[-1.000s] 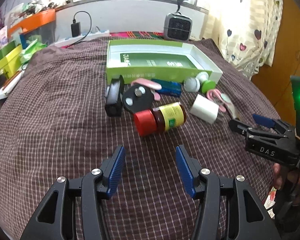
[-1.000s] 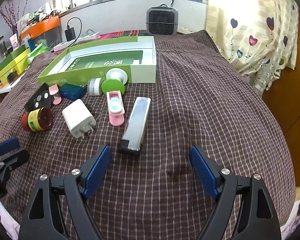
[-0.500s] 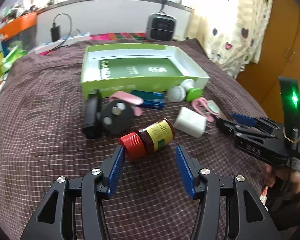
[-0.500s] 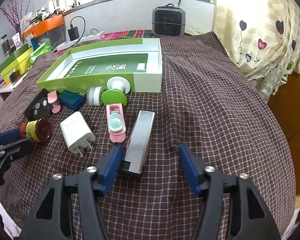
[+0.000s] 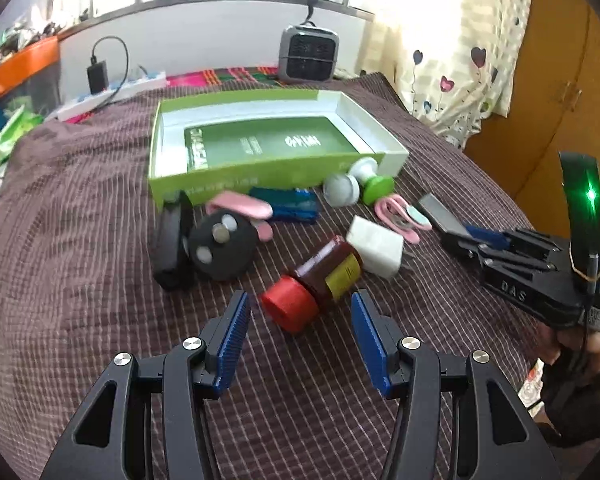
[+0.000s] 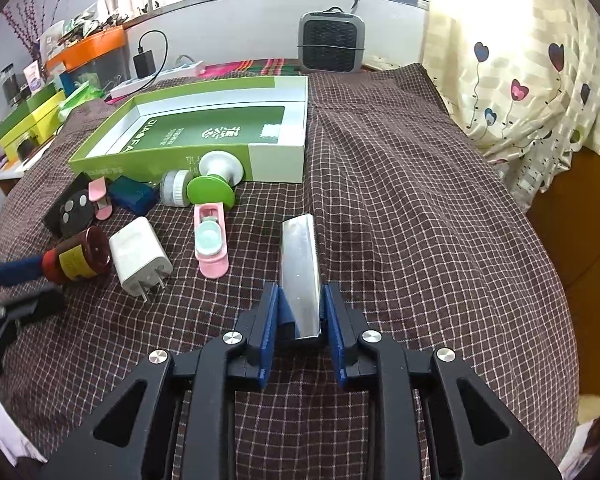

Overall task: Organize rigid objects
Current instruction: 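Grasp the red-capped brown bottle with the left gripper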

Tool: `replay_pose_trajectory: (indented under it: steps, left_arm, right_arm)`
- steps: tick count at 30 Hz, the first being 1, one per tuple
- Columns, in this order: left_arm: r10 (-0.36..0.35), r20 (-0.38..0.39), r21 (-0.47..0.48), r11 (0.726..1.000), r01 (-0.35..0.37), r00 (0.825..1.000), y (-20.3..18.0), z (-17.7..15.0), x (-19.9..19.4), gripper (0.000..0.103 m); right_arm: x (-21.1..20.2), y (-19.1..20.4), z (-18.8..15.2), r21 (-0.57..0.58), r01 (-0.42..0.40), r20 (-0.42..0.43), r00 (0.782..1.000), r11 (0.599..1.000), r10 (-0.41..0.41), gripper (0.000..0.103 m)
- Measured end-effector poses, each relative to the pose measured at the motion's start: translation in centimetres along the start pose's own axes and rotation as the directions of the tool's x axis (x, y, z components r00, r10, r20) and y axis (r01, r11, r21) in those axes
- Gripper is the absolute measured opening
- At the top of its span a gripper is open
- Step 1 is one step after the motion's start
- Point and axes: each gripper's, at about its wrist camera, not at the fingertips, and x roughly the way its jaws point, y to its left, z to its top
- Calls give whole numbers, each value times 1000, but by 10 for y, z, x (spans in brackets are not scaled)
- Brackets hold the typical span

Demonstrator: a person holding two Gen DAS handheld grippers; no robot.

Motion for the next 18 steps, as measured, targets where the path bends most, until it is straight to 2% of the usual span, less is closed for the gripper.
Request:
replay_pose_trajectory:
  steps: [7,18]
  left_arm:
    - [14,-35,62,998,-12,999,-5,12,17,52]
    - [17,-65,59,998,-13,998,-6,17,36,52]
  right_arm:
    - [5,0,6,-2,-10,-5,1000,1000,10,24]
    - [13,-1,15,-10,-9,4,1000,1000,9,26]
